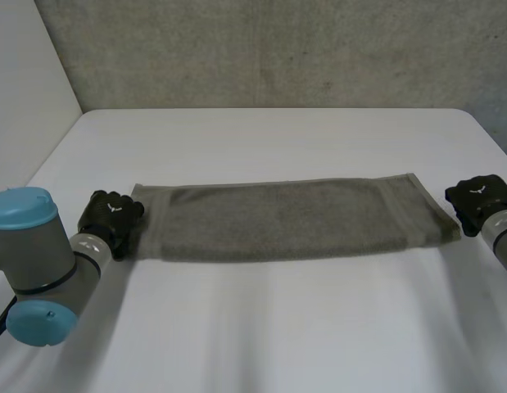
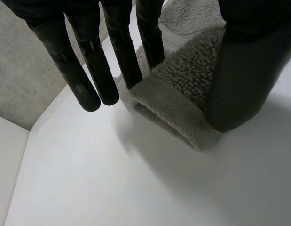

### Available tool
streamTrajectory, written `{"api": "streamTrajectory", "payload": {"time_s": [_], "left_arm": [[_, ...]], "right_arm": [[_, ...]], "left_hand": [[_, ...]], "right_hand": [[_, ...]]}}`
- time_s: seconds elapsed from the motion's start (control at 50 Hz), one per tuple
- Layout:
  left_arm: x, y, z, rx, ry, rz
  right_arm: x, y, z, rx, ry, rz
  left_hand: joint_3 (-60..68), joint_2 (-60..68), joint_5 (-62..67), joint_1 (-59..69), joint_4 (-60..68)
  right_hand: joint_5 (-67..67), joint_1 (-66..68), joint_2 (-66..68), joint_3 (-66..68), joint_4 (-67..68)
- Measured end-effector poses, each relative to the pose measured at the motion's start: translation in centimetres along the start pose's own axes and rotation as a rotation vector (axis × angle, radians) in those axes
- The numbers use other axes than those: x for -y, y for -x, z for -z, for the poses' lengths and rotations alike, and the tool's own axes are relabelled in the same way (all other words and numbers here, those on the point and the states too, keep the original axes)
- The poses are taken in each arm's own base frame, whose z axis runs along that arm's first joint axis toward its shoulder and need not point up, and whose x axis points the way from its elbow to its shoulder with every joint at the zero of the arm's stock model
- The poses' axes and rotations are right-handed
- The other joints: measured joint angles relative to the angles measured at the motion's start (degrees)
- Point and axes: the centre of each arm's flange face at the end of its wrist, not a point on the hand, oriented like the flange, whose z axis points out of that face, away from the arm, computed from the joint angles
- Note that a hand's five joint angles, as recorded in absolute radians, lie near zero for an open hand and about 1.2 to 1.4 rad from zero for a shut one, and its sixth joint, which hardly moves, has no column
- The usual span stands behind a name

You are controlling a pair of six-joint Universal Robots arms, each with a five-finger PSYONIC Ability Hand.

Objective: Fold the towel.

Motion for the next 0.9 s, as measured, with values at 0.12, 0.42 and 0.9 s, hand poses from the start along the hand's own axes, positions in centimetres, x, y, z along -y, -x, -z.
{"api": "streamTrajectory", "payload": {"time_s": [0.12,0.42,0.9], "left_arm": [[0.9,-0.6,1.0,-0.017,-0.023,-0.007],[4.6,0.7,3.9,0.026,-0.136,-0.004],[5.0,2.0,4.0,0.046,-0.156,0.109]], "right_arm": [[-0.5,-0.3,0.1,-0.013,0.022,0.025],[-0.1,-4.0,0.7,-0.069,0.019,0.014],[0.8,-1.4,2.2,0.255,-0.159,-0.197]], "left_hand": [[-22.3,-21.9,-22.7,-21.8,-21.9],[-35.2,-34.7,-36.4,-34.0,-34.3],[-35.2,-34.7,-36.5,-34.0,-34.3]], "right_hand": [[0.0,0.1,0.0,0.0,0.0],[0.0,0.1,0.0,0.0,0.0],[-45.2,-43.4,-42.1,-42.4,-42.9]]}}
